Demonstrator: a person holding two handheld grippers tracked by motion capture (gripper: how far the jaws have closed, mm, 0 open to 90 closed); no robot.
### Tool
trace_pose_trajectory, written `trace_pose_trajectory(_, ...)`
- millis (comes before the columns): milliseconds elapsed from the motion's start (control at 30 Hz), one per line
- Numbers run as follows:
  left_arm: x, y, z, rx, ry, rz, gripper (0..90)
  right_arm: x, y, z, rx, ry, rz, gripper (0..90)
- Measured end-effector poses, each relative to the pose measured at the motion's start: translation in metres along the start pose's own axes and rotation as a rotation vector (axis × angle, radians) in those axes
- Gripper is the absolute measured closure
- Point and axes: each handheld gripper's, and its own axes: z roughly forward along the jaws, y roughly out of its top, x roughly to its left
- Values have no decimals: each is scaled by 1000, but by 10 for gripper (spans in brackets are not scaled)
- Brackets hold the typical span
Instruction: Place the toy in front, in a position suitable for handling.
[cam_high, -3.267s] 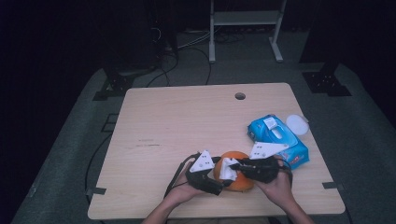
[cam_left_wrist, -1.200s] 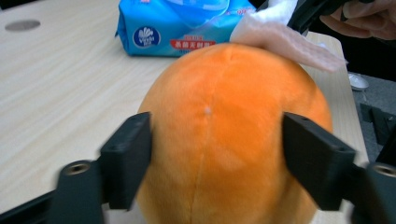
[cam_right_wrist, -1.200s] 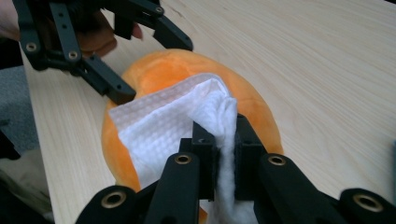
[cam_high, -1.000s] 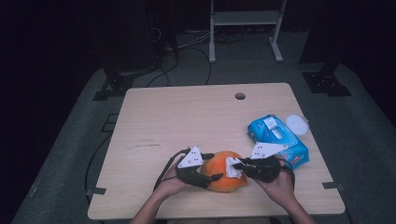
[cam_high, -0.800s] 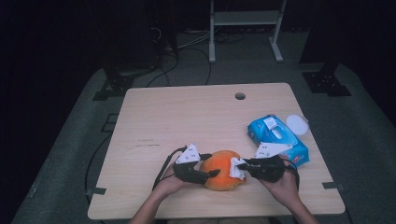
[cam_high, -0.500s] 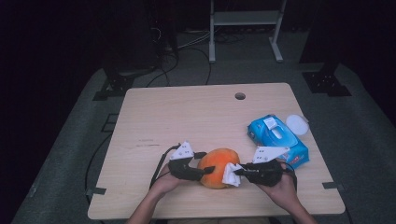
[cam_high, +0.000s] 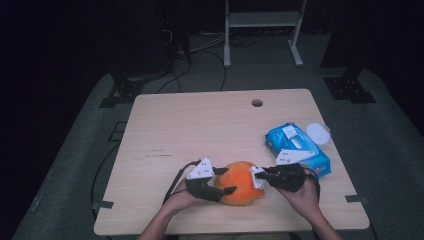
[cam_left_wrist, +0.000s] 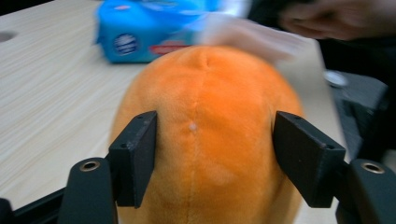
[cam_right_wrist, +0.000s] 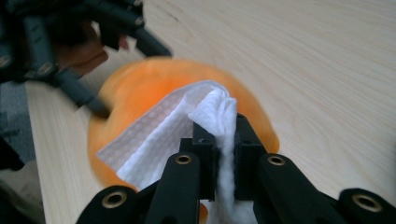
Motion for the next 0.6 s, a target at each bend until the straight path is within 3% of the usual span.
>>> trace_pose_trajectory(33, -2, 1, 1, 8, 8, 11, 307, -1, 0, 0, -4, 3, 7, 820)
trace_pose_trajectory(133, 1, 2, 0, 27, 47, -4, 324, -5, -1, 1, -3, 6, 20, 820)
trace_pose_trajectory(200, 6, 1, -3, 29, 74, -46, 331, -7, -3, 1, 2, 8, 33, 819)
trace_pose_trajectory(333, 14, -4, -7, 22, 85, -122, 326, -8, -8, 1, 20, 15, 53, 820)
trace_pose_trajectory(467, 11, -2, -5, 27, 75, -95, 316, -9, -7, 1, 19, 14, 50, 819)
trace_pose_trajectory(500, 6, 0, -2, 22, 39, -57, 306, -7, -6, 1, 15, 18, 52, 820)
trace_pose_trajectory(600, -1, 2, 2, 23, 20, -21, 288, 0, -1, -1, -9, 28, 37, 820)
